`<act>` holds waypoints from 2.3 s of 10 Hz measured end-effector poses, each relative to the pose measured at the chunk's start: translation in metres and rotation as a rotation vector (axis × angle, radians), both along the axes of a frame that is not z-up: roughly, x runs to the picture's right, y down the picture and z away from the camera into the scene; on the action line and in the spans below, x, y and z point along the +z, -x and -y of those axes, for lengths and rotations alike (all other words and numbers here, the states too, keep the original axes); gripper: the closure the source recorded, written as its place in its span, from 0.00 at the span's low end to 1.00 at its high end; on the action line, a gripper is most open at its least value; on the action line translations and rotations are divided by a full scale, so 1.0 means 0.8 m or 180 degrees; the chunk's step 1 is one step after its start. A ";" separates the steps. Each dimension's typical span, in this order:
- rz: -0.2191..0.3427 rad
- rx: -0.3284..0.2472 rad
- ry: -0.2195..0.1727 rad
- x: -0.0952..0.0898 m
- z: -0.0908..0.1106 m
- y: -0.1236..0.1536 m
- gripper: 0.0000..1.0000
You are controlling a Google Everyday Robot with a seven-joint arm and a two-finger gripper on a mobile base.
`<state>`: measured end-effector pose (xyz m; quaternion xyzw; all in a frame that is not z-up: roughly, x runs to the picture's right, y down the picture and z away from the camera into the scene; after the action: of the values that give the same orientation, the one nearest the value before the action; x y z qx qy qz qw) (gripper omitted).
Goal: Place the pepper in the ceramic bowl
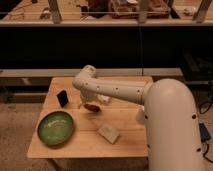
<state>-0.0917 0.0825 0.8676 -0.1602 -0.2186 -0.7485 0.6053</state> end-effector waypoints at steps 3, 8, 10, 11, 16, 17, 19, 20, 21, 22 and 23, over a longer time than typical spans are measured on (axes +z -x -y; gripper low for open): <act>0.0016 0.0075 -0.0014 0.011 -0.006 -0.009 0.20; 0.0040 0.0127 -0.0062 0.030 -0.018 -0.005 0.37; 0.0041 0.0168 -0.0092 0.033 -0.019 -0.007 0.45; 0.0038 0.0180 -0.0098 0.034 -0.018 -0.008 0.41; 0.0174 -0.0105 -0.0184 0.040 -0.003 0.003 0.20; 0.0166 -0.0152 -0.0172 0.043 -0.003 0.001 0.20; 0.0217 -0.0198 -0.0149 0.051 -0.003 0.001 0.20; 0.0237 -0.0215 -0.0131 0.055 -0.004 0.001 0.20; 0.0263 -0.0244 -0.0095 0.060 -0.007 0.003 0.20; 0.0280 -0.0272 -0.0075 0.062 -0.009 0.006 0.20; 0.0294 -0.0303 -0.0052 0.065 -0.012 0.010 0.20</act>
<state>-0.0996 0.0919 0.9198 -0.1307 -0.2323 -0.7847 0.5596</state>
